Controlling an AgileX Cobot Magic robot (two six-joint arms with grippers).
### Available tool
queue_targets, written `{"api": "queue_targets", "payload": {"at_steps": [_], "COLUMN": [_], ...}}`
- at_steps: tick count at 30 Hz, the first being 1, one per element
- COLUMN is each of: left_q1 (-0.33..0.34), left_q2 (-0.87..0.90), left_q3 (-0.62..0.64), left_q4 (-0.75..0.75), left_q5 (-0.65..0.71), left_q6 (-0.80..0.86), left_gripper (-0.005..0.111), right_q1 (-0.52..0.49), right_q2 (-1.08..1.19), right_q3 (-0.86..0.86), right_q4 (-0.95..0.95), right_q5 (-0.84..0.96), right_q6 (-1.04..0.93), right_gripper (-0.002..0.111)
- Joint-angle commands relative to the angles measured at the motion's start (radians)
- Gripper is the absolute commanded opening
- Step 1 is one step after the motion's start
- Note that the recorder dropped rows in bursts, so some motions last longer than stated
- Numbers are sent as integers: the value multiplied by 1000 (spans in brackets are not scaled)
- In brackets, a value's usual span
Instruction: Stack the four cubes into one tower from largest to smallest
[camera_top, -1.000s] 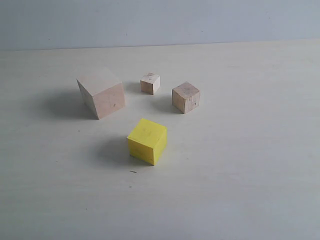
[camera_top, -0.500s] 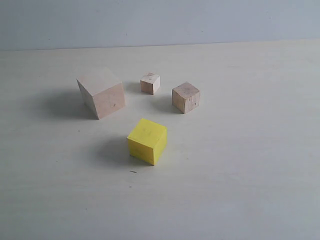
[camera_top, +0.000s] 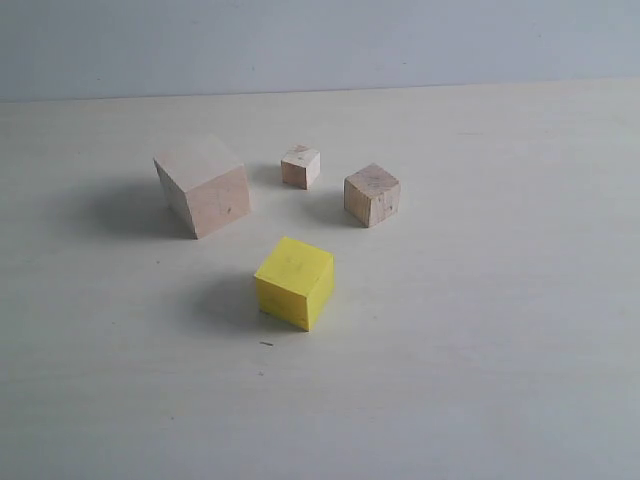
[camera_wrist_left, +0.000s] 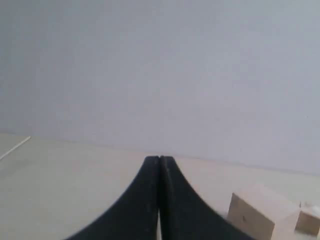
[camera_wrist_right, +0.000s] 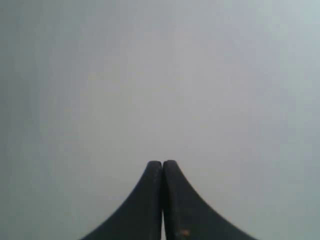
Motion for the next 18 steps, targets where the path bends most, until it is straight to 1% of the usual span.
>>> {"api": "queue_targets", "payload": {"at_steps": [1,4,6,8,9,10,11,12,13,14,15,16,17,18], "left_q1": [-2,-2,-4,-9,-22,-34,-65,-111,-142,-204,-239,-309,-342,-402], "left_q2": [-6,32,84,149,212,247,310,376,409,472,508,583,614,691], "left_q3": [-56,-128,-178,-234,-280,-303,-350,-391,-413,-454,-476,-522,-544,-582], "left_q4": [-8,-8,-8,-8,-8,-8,-8,-8,-8,-8,-8,-8,-8,-8], "left_q5": [-93,-73,-39,0,0,5,8,15,24,46,67,126,157,235], "left_q6": [-8,-58,-61,-61,-61,-61,-56,-49,-45,-36,-13,40,59,87], "left_gripper": [0,0,0,0,0,0,0,0,0,0,0,0,0,0], "right_q1": [-5,-3,23,61,112,142,203,258,285,331,354,394,410,431], "right_q2": [60,152,207,264,331,364,429,488,519,571,607,666,687,739], "right_q3": [-107,-181,-223,-256,-290,-303,-333,-360,-371,-386,-393,-404,-407,-407], "right_q4": [-37,-48,-52,-57,-79,-85,-89,-94,-94,-94,-94,-94,-94,-91], "right_q5": [93,146,151,157,174,193,235,274,296,325,337,363,383,408], "right_q6": [11,50,70,70,71,71,71,71,71,71,71,71,71,71], "right_gripper": [0,0,0,0,0,0,0,0,0,0,0,0,0,0]}}
